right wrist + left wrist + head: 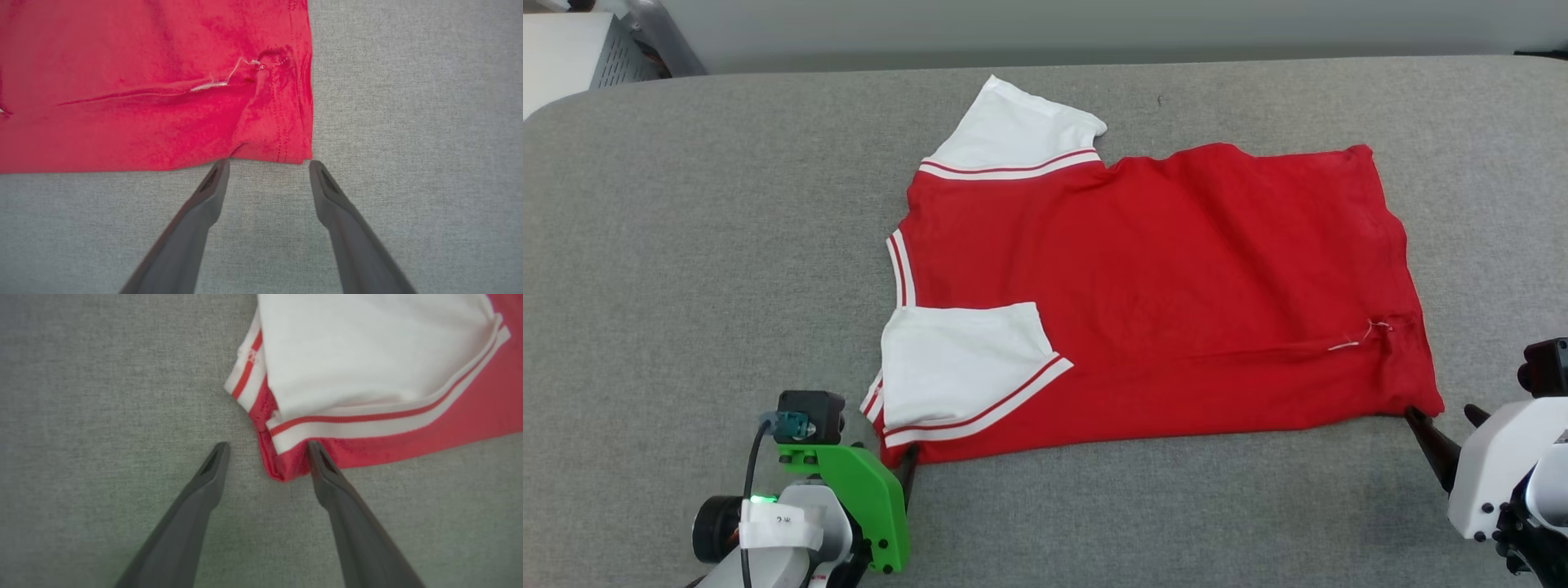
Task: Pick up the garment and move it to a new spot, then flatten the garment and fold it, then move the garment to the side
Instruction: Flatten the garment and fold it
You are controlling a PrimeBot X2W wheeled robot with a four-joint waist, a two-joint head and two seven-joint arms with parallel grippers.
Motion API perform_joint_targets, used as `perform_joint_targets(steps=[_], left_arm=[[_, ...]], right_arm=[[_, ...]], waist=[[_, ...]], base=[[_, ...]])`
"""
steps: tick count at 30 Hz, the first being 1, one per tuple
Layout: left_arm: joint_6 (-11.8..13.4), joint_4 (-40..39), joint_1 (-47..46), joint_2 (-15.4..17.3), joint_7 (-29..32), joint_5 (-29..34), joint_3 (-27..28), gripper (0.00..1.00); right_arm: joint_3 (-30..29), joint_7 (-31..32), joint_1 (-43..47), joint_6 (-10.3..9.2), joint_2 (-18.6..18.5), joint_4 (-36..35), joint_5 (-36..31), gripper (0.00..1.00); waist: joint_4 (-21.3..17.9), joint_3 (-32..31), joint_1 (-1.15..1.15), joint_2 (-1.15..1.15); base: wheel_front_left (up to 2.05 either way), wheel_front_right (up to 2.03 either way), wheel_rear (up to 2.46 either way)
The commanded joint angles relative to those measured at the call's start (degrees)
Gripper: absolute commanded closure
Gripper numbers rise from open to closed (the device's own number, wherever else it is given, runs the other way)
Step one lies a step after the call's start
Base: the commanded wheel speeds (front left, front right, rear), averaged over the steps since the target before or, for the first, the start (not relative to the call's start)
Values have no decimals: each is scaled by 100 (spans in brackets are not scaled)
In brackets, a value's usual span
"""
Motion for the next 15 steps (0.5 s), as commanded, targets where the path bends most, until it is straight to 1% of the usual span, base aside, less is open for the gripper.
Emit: perform_joint_targets(steps=[1, 4, 6, 8, 9, 12, 15], left_arm=[[-40, 118, -110, -49, -25, 22, -4, 0], [-66, 272, -135, -99, 5, -20, -24, 0], [-96, 401, -129, -114, 138, -63, -88, 0], [-147, 527, -117, -146, 295, -146, -148, 82], [-187, 585, -115, -162, 351, -176, -181, 100], [-270, 647, -94, -189, 435, -241, -237, 100], [-327, 621, -83, -213, 321, -276, -201, 100]], right_arm=[[-13, -46, -53, -5, 13, -10, -40, 0], [-27, -60, -60, -5, 10, 13, -41, 0], [-38, -69, -66, -5, 3, 37, -49, 0], [-47, -74, -72, -5, -3, 67, -61, 0], [-52, -76, -74, -5, -7, 90, -71, 0], [-53, -73, -66, -5, -58, 151, -142, 0], [-65, -59, -38, -5, -118, 221, -223, 0]], waist=[[-51, 95, 0, 0], [-50, 132, 0, 0], [-43, 140, 0, 0], [-30, 132, 0, 0], [-17, 108, 0, 0], [21, 29, 0, 0], [78, -78, 0, 0]], base=[[0, 0, 0], [0, 0, 0], [0, 0, 0], [0, 0, 0], [0, 0, 0], [0, 0, 0], [0, 0, 0]])
